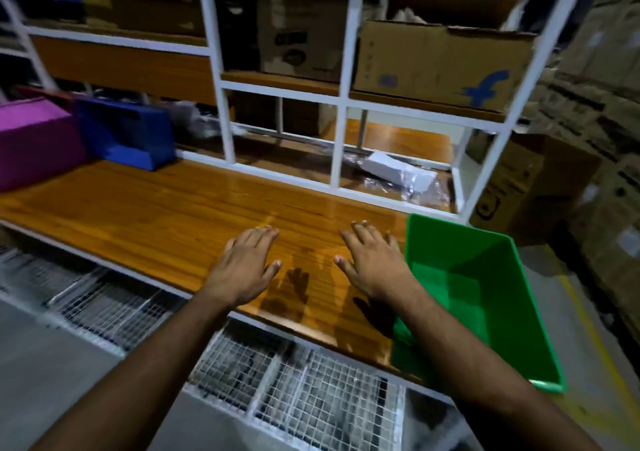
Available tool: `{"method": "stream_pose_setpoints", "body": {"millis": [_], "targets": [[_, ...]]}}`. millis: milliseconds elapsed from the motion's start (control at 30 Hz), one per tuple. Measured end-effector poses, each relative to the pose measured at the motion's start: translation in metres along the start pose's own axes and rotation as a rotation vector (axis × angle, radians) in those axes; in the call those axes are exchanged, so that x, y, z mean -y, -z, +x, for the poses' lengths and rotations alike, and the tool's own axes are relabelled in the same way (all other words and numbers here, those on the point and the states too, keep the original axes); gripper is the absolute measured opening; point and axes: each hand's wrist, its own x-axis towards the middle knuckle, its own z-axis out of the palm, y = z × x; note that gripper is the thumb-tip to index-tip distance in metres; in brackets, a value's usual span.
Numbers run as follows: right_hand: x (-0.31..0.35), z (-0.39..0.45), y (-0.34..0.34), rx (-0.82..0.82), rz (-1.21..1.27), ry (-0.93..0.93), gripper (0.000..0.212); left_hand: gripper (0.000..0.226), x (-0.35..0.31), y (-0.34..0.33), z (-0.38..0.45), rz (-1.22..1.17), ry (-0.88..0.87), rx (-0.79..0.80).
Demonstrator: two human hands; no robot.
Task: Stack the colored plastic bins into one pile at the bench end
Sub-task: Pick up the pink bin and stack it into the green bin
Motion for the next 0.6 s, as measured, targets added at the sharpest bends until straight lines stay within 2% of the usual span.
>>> {"method": "stream_pose_setpoints", "body": {"millis": [233, 600], "targets": [[0.124, 0.095, -0.027, 0.07, -0.004, 0.035, 0.07, 0.063, 0.152, 0.029, -0.006, 0.076, 0.068, -0.02], [0.333, 0.252, -0.055, 0.083, 0.047, 0.155, 0.073, 0.066, 0.395, 0.087, -0.008, 0.198, 0.172, -0.035]]}}
